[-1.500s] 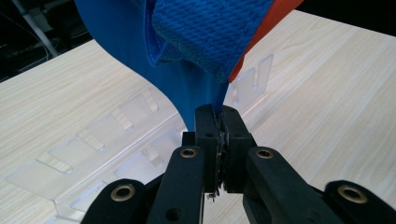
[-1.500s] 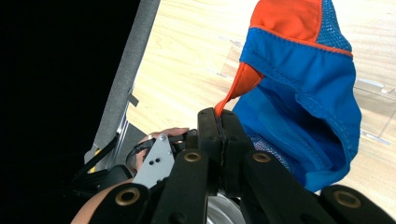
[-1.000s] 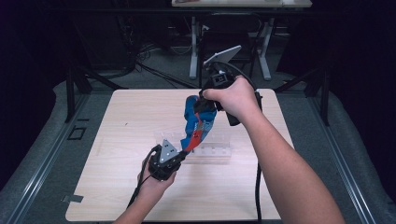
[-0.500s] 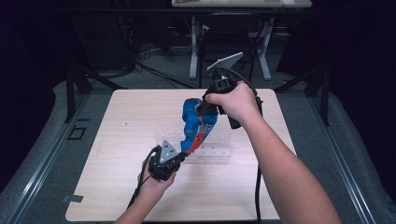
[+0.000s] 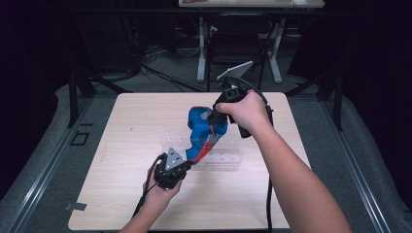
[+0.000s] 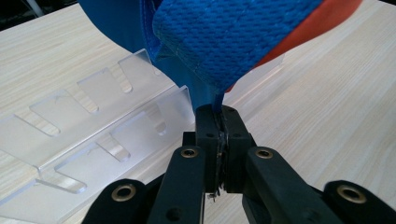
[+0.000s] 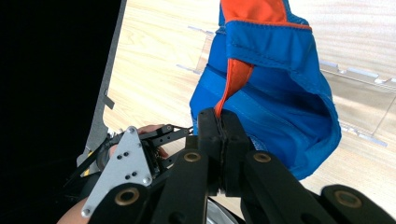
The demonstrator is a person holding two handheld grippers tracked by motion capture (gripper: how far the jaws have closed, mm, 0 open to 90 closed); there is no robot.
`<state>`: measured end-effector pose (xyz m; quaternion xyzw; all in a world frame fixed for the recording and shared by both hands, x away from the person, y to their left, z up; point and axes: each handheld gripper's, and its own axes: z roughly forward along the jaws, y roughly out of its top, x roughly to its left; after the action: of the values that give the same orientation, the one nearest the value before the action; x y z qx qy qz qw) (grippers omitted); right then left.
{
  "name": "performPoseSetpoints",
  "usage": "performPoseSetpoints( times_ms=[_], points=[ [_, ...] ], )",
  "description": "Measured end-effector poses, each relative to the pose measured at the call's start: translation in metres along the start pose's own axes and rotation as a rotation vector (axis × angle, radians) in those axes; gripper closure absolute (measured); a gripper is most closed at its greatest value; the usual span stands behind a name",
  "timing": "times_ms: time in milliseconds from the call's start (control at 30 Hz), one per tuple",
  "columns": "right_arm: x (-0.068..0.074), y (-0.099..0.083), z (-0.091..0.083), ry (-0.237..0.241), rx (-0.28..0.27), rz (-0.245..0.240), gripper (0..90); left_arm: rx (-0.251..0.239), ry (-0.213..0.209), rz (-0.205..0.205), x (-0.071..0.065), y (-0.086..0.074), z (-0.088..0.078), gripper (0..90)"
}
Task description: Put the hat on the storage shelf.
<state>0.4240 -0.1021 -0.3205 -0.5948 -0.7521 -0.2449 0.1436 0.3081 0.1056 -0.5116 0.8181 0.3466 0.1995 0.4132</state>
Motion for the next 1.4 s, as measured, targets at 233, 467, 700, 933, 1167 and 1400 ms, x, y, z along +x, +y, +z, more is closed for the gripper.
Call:
performPoseSetpoints(
  times_ms=[233,467,700,933,1167,1400],
  points=[
    [-0.006,0.000,0.007,-0.014,-0.001,0.006,89.6,0.007,-0.002,-0.006,0.001,-0.002,0.000,88.3],
    [-0.011,0.000,0.009,-0.034,0.006,0.009,89.5,-0.003,0.003,-0.004,0.002,-0.003,-0.002,87.0],
    [-0.013,0.000,0.014,-0.079,0.001,0.008,89.5,-0.010,0.007,-0.012,0.004,-0.004,-0.006,83.8],
    [-0.016,0.001,0.017,-0.101,0.001,0.010,89.4,-0.014,0.010,-0.018,0.005,-0.005,-0.008,81.6],
    [-0.016,0.000,0.015,-0.112,-0.001,0.006,88.9,-0.013,0.006,-0.023,0.006,-0.007,-0.009,78.5],
    [-0.019,0.000,0.013,-0.105,-0.002,0.011,87.2,-0.017,0.001,-0.034,0.007,-0.008,-0.010,75.4]
  ],
)
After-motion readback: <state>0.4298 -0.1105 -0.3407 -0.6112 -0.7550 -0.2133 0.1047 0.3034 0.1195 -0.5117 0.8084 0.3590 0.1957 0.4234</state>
